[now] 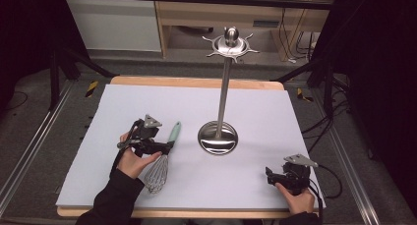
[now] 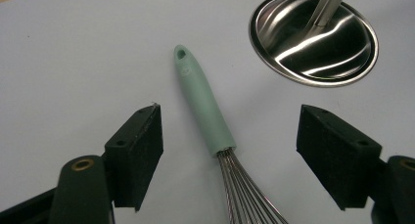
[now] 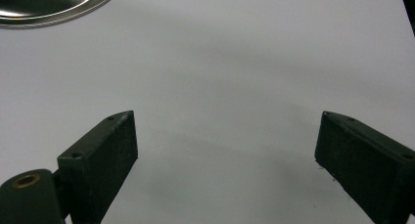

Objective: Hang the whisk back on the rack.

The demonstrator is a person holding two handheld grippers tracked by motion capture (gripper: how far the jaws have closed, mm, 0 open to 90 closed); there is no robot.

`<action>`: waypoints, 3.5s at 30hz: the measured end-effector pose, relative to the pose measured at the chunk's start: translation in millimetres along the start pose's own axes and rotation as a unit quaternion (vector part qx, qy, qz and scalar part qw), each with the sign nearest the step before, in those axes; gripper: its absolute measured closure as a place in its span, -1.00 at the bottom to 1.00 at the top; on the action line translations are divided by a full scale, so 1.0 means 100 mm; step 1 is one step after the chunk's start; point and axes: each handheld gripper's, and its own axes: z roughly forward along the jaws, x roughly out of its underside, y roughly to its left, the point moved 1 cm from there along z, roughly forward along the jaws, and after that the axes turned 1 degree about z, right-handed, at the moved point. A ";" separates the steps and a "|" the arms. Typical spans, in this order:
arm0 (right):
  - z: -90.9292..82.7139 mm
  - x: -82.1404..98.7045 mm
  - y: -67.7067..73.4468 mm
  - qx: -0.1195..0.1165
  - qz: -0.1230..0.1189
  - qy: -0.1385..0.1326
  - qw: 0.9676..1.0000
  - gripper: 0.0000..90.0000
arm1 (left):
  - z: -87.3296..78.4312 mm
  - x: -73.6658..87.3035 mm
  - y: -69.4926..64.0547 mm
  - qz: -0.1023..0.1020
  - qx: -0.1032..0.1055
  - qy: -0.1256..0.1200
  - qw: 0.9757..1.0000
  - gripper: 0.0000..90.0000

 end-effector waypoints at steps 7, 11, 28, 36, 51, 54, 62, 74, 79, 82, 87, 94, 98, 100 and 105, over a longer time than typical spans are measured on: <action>0.01 0.00 0.00 -0.003 0.000 0.002 1.000 -0.80 | 0.11 -0.01 0.04 -0.005 0.002 0.021 1.000 -0.38; 0.01 0.00 0.00 -0.004 0.000 0.002 1.000 -0.80 | 0.17 -0.03 0.02 -0.009 0.005 0.030 0.999 -0.32; 0.02 0.00 0.01 -0.007 0.002 0.007 1.000 -0.80 | 0.37 -0.04 0.00 -0.007 0.005 0.076 0.997 -0.09; 0.03 0.00 0.01 -0.009 0.001 0.009 1.000 -0.80 | 0.46 -0.02 0.03 -0.012 0.008 0.098 0.995 -0.04; 0.04 0.00 0.01 -0.009 0.000 0.012 1.000 -0.80 | 0.63 0.00 0.06 -0.028 0.005 0.128 0.991 0.14; 0.04 0.00 0.01 -0.009 0.000 0.013 1.000 -0.80 | 0.66 0.01 0.07 -0.033 0.008 0.134 0.990 0.16; 0.04 0.00 0.01 -0.009 0.000 0.013 1.000 -0.80 | 0.72 0.03 0.08 -0.044 0.010 0.140 0.989 0.24; 0.04 0.00 0.01 -0.010 -0.002 0.013 1.000 -0.80 | 0.76 0.04 0.10 -0.062 0.013 0.148 0.987 0.35; 0.04 -0.01 0.01 -0.010 -0.003 0.013 1.000 -0.80 | 0.75 0.03 0.12 -0.068 0.015 0.151 0.986 0.38; 0.04 -0.01 0.01 -0.011 -0.002 0.013 1.000 -0.80 | 0.75 0.03 0.11 -0.075 0.011 0.151 0.986 0.40; 0.04 -0.01 0.01 -0.011 -0.003 0.014 1.000 -0.80 | 0.75 0.03 0.11 -0.074 0.009 0.153 0.985 0.42; 0.04 0.00 0.01 -0.010 -0.002 0.014 1.000 -0.80 | 0.73 0.01 0.05 -0.070 0.019 0.142 0.987 0.48; 0.04 -0.01 0.01 -0.010 -0.001 0.013 1.000 -0.80 | 0.67 -0.01 0.03 -0.069 0.024 0.130 0.989 0.50; 0.04 -0.01 0.01 -0.010 -0.001 0.013 1.000 -0.80 | 0.63 -0.02 0.02 -0.066 0.025 0.123 0.990 0.51; 0.04 -0.01 0.00 -0.010 -0.001 0.013 1.000 -0.80 | 0.52 -0.02 0.01 -0.063 0.030 0.107 0.992 0.53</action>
